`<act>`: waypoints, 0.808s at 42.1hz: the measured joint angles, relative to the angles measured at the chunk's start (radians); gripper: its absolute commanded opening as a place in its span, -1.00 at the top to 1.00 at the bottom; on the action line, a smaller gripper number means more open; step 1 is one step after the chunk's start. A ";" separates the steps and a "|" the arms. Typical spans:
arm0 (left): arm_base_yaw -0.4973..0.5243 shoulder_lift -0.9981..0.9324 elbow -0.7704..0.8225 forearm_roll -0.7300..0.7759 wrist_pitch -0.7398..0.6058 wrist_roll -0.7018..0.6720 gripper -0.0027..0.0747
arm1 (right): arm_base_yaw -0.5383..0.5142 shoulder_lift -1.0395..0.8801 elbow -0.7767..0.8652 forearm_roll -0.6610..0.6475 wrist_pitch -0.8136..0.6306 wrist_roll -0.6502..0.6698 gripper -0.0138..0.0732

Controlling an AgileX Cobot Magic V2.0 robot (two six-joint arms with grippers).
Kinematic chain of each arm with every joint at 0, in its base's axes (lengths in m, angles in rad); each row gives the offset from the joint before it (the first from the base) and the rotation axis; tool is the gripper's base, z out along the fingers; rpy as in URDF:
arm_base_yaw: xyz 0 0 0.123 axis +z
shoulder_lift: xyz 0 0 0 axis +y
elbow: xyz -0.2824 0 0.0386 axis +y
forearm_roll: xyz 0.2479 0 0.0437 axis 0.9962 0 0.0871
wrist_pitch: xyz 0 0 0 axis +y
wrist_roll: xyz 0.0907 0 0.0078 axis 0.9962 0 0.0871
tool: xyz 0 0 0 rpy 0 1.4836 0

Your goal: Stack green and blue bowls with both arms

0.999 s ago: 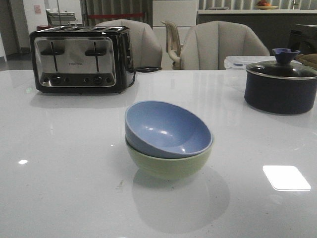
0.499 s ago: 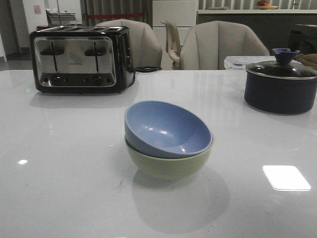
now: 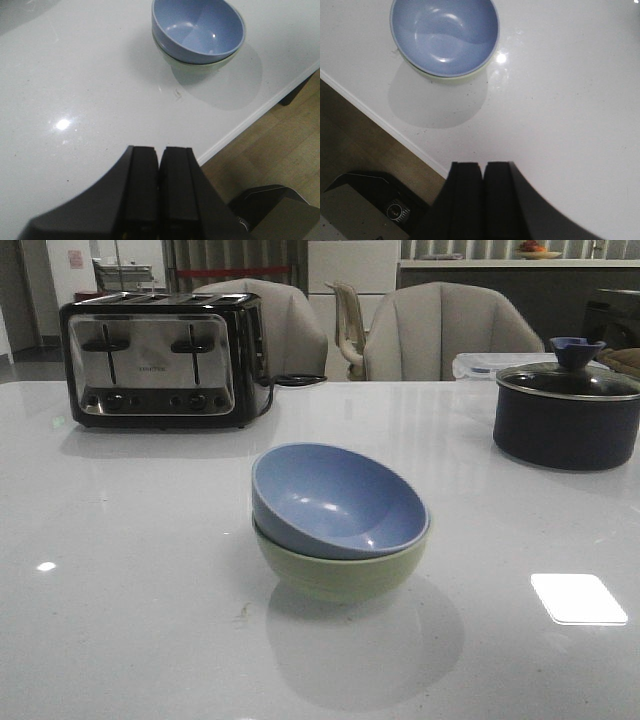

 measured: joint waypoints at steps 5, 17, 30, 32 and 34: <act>0.051 -0.080 0.036 0.016 -0.051 0.000 0.67 | 0.000 0.000 0.000 0.000 0.000 0.000 0.58; 0.323 -0.423 0.319 0.030 -0.331 0.000 0.67 | 0.000 0.000 0.000 0.000 0.000 0.000 0.58; 0.562 -0.714 0.600 -0.005 -0.553 0.000 0.67 | 0.000 0.000 0.000 0.000 0.000 0.000 0.58; 0.574 -0.719 0.619 -0.022 -0.574 0.000 0.67 | 0.000 0.000 0.000 0.000 0.000 0.000 0.58; 0.583 -0.719 0.636 -0.038 -0.591 0.000 0.67 | 0.000 0.000 0.000 0.000 0.000 0.000 0.58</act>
